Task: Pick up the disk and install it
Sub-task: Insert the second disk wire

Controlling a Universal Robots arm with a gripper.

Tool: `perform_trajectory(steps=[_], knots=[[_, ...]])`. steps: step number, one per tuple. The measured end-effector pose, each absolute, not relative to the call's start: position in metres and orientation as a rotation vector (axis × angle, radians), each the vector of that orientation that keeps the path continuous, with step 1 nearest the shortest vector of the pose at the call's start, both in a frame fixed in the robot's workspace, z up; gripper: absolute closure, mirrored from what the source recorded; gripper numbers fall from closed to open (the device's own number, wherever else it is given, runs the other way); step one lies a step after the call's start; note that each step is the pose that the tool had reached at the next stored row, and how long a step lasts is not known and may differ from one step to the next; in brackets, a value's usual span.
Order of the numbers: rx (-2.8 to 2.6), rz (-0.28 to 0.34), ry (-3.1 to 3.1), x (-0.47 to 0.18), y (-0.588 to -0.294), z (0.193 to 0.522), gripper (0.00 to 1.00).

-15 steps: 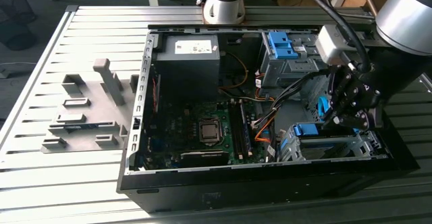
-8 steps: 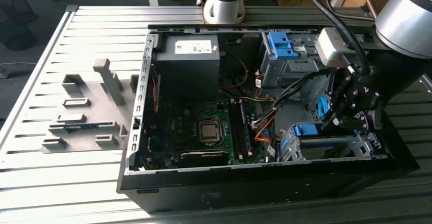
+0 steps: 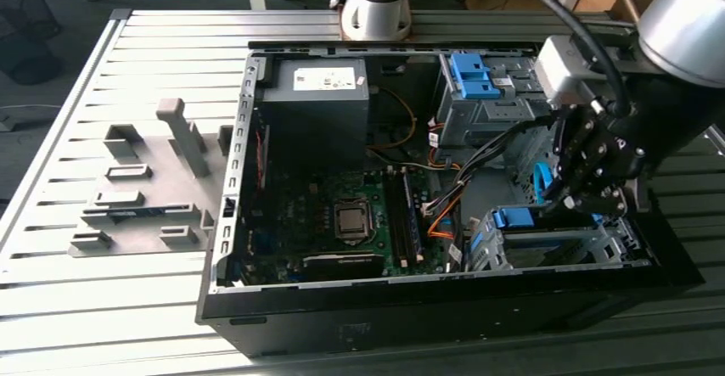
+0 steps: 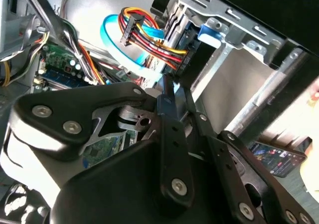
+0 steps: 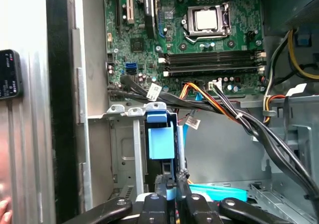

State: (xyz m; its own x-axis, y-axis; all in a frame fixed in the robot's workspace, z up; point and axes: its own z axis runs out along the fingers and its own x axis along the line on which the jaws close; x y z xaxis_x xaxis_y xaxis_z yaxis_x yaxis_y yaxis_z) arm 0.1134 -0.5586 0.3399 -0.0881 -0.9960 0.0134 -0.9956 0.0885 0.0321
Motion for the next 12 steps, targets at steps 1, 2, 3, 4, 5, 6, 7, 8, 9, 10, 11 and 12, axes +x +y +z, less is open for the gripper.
perform_trajectory(steps=[1,2,3,4,5,6,7,8,9,10,11,12], knots=[[2.1,-0.023,-2.294,0.1133,-0.5586,0.3437,0.77],[2.1,-0.023,-2.294,0.1133,-0.5586,0.3473,0.77],[2.1,-0.023,-2.294,0.1134,-0.5586,0.3504,0.77],[2.1,-0.023,-2.294,0.1134,-0.5586,0.3517,0.77],[2.1,-0.024,-2.294,0.1134,-0.5586,0.3515,0.77],[2.1,-0.024,-2.294,0.1134,-0.5586,0.3515,0.78],[2.1,-0.024,-2.294,0.1134,-0.5586,0.3515,0.85],[2.1,-0.024,-2.294,0.1134,-0.5586,0.3515,0.89],[2.1,-0.023,-2.294,0.1134,-0.5586,0.3516,0.89],[2.1,-0.023,-2.294,0.1134,-0.5586,0.3516,0.89],[2.1,-0.023,-2.294,0.1134,-0.5586,0.3516,0.89],[2.1,-0.023,-2.294,0.1134,-0.5586,0.3516,0.89]])
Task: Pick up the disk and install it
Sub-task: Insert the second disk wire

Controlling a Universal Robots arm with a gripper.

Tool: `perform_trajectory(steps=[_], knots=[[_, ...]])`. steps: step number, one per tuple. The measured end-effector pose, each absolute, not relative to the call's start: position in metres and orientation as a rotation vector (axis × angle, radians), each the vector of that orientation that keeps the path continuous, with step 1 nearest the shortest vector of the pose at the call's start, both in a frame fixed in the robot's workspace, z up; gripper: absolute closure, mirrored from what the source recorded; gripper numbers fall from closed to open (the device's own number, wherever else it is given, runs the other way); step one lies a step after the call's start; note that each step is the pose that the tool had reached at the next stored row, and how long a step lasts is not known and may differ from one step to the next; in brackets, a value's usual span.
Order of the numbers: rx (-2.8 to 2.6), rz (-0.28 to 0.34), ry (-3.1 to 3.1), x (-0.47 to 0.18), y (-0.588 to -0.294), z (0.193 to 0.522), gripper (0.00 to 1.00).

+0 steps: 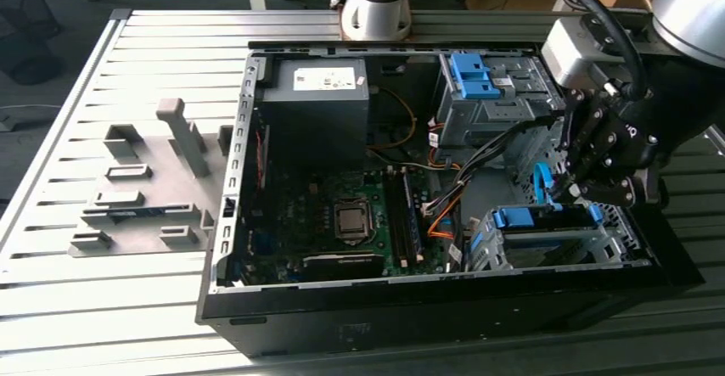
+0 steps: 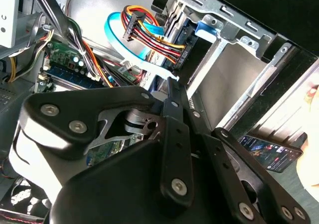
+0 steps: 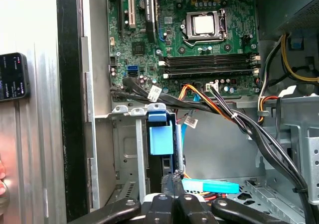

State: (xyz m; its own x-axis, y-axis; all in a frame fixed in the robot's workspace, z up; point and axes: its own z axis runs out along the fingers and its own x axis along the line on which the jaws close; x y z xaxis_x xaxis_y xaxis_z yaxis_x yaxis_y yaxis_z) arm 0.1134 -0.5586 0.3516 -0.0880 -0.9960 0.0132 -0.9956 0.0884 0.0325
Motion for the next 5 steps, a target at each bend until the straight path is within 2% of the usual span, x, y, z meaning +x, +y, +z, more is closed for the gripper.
perform_trajectory(steps=[5], knots=[[2.1,-0.023,-2.294,0.1134,-0.5586,0.3517,0.89]])
